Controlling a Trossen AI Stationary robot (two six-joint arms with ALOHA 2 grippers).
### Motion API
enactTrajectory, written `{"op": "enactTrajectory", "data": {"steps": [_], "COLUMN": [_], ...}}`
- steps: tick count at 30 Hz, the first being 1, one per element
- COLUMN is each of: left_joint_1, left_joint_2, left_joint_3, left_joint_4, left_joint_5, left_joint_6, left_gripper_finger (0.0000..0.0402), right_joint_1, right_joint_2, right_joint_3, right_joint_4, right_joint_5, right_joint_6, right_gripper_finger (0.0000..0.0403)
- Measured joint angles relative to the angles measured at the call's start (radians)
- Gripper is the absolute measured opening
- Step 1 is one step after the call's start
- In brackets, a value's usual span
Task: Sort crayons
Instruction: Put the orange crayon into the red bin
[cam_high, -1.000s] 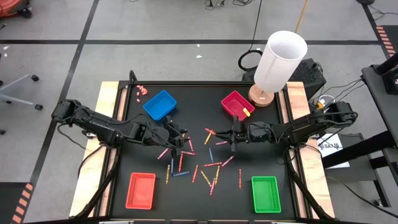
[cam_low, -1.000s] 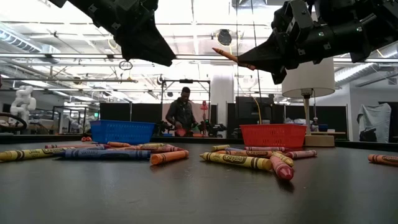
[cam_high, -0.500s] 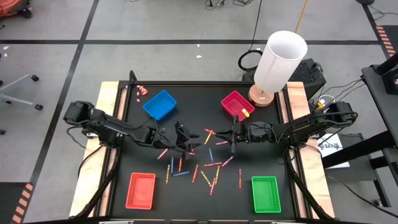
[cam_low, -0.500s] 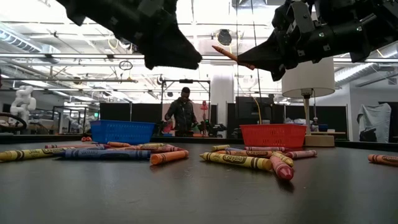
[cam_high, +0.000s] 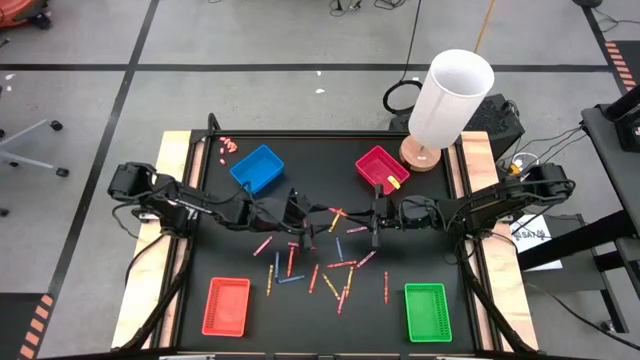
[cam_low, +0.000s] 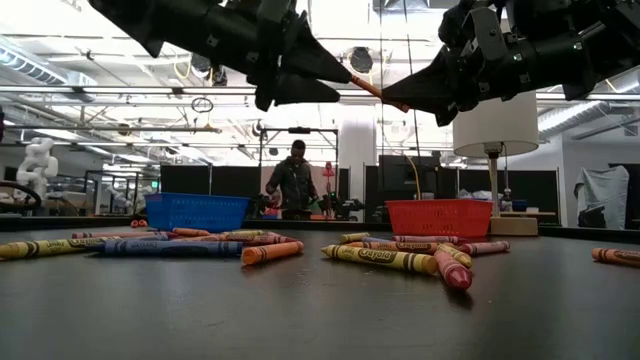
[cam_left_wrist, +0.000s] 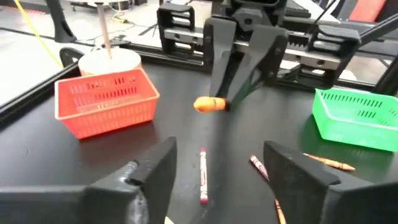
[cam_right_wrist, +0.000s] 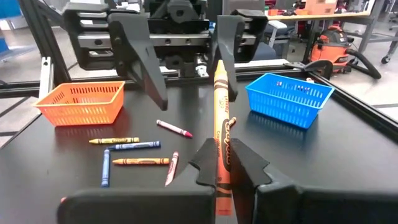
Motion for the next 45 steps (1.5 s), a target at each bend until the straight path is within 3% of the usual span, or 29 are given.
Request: {"op": "enactTrajectory", "data": {"steps": [6, 13, 19, 32, 45], "left_joint_1": [0.006, 0.042, 0.063, 0.087, 0.092], "left_joint_2": [0.055, 0.069, 0.069, 0.110, 0.113], "left_joint_3": [0.000, 0.000, 0.000, 0.001, 0.001], "left_joint_4": [0.127, 0.169, 0.210, 0.303, 0.310], "left_joint_5": [0.003, 0.051, 0.154, 0.214, 0.266], "left_joint_6": [0.119, 0.121, 0.121, 0.120, 0.118], "left_gripper_finger": [0.0280, 0.0281, 0.0278, 0.0180, 0.0110], "right_joint_1": [0.000, 0.000, 0.000, 0.000, 0.001], "right_joint_2": [0.000, 0.000, 0.000, 0.000, 0.000], "right_joint_3": [0.000, 0.000, 0.000, 0.000, 0.000], "right_joint_4": [0.000, 0.000, 0.008, 0.038, 0.037], "right_joint_5": [-0.001, -0.002, -0.002, -0.003, -0.011], "right_joint_6": [0.000, 0.000, -0.021, -0.067, -0.071], "right_gripper_finger": [0.0004, 0.0004, 0.0004, 0.0004, 0.0004]}}
